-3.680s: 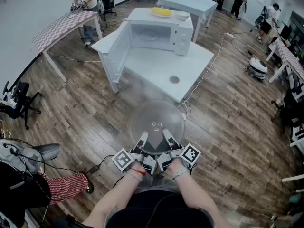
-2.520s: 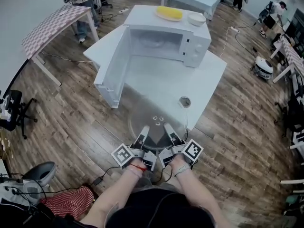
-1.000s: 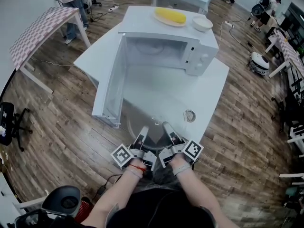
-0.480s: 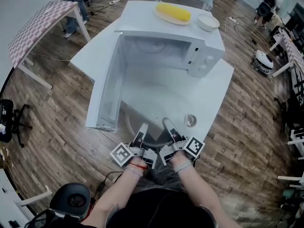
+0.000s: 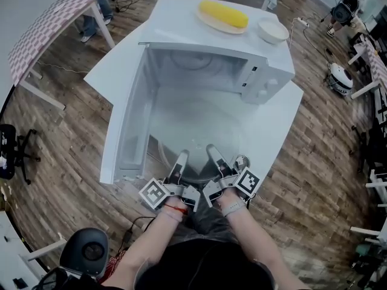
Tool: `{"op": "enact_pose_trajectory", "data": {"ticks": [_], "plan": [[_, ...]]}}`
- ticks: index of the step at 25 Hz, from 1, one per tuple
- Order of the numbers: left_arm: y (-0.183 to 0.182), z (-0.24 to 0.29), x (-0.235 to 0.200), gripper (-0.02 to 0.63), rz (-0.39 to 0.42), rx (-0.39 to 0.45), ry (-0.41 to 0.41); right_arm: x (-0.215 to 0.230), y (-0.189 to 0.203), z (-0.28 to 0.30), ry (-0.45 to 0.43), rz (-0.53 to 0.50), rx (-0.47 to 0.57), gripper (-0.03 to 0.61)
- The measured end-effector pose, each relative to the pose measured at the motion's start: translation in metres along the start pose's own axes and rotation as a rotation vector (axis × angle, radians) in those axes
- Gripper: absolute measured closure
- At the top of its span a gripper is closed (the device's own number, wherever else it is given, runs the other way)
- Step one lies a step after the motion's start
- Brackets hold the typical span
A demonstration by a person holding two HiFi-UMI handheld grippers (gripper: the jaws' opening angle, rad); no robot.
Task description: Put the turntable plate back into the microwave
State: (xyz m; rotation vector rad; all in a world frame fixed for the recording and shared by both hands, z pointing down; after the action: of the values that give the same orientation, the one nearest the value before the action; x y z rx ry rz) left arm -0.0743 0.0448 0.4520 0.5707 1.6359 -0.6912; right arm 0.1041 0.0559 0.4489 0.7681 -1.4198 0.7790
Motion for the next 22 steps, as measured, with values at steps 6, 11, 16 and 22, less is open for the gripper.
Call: {"op": "enact_pose_trajectory", "data": {"ticks": [6,11,16,22], "plan": [[-0.01,0.021,-0.003,0.581,0.016,0.015,0.007,0.001,-0.022,0.015,0.0,-0.006,-0.02,0.51],[-0.017,0.036,-0.005,0.581,0.018,0.028,0.01,0.001,-0.039,0.028,-0.004,-0.011,-0.034,0.51],[-0.025,0.052,-0.007,0.581,0.021,0.041,0.014,0.0,-0.056,0.044,-0.012,-0.007,-0.05,0.509],[-0.034,0.072,-0.009,0.581,0.028,0.056,0.02,-0.003,-0.076,0.059,-0.018,-0.019,-0.059,0.509]]}}
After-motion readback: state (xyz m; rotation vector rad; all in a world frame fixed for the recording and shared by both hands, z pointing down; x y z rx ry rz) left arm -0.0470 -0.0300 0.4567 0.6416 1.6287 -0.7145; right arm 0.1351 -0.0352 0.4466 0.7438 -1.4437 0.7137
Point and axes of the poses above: the fingertips, and each gripper's own axes: z forward along the fingers, x to its right, y out of its underside, the point moved 9 cm from there along -z, backward along the fingers, and after that the axes turned 11 degrees about -x, right-handed, at the moved point
